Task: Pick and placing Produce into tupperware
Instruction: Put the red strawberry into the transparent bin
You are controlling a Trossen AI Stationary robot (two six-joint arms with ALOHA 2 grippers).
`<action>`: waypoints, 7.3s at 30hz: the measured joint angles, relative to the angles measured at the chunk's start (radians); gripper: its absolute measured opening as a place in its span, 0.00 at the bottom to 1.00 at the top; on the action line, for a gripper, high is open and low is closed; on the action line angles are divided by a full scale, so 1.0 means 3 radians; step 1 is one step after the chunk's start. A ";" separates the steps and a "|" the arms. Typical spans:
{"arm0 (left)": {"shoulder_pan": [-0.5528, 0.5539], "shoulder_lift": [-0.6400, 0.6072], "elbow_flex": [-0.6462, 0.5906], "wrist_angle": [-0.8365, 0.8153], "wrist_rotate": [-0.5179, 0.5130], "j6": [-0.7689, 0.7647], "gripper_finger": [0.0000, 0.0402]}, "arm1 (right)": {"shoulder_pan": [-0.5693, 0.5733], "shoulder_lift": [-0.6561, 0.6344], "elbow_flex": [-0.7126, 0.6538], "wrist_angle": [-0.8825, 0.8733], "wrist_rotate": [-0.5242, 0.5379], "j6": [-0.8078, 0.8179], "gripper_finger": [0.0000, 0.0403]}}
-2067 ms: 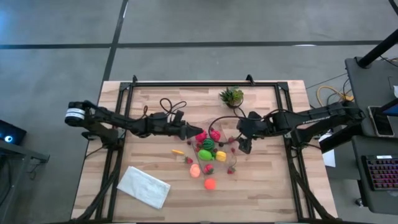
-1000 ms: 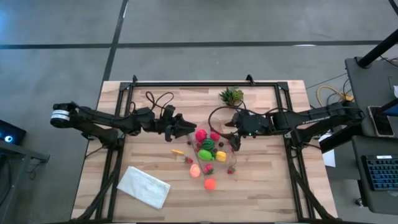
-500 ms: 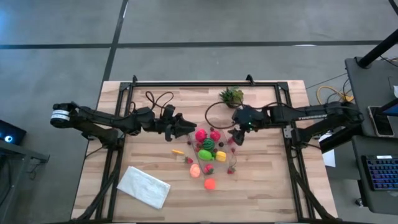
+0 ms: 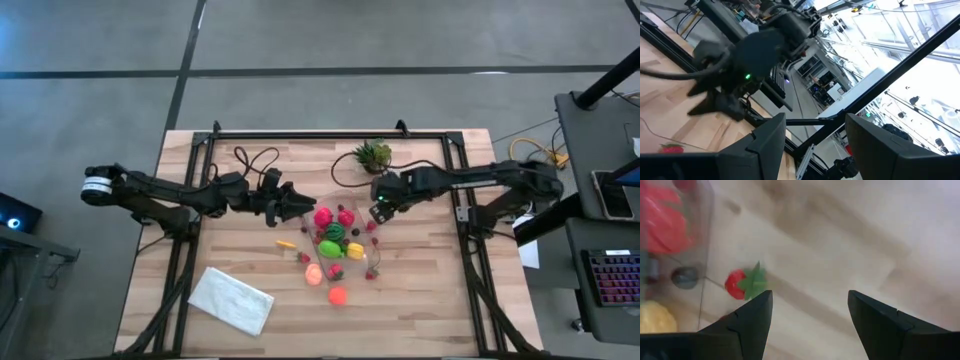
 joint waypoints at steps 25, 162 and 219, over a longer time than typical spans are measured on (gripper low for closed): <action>0.0000 0.0000 -0.0022 -0.0068 -0.0007 0.0022 0.48 | 0.0031 0.0588 0.0291 0.0210 -0.0276 0.0520 0.62; -0.0005 0.0003 -0.0081 -0.0151 -0.0145 0.0081 0.48 | 0.0474 0.0150 0.0092 0.1821 -0.1086 -0.1788 0.38; -0.0117 0.0001 -0.0120 -0.0400 -0.0143 0.0185 0.48 | 0.0536 -0.0350 -0.0924 0.1145 -0.0624 -0.0164 0.59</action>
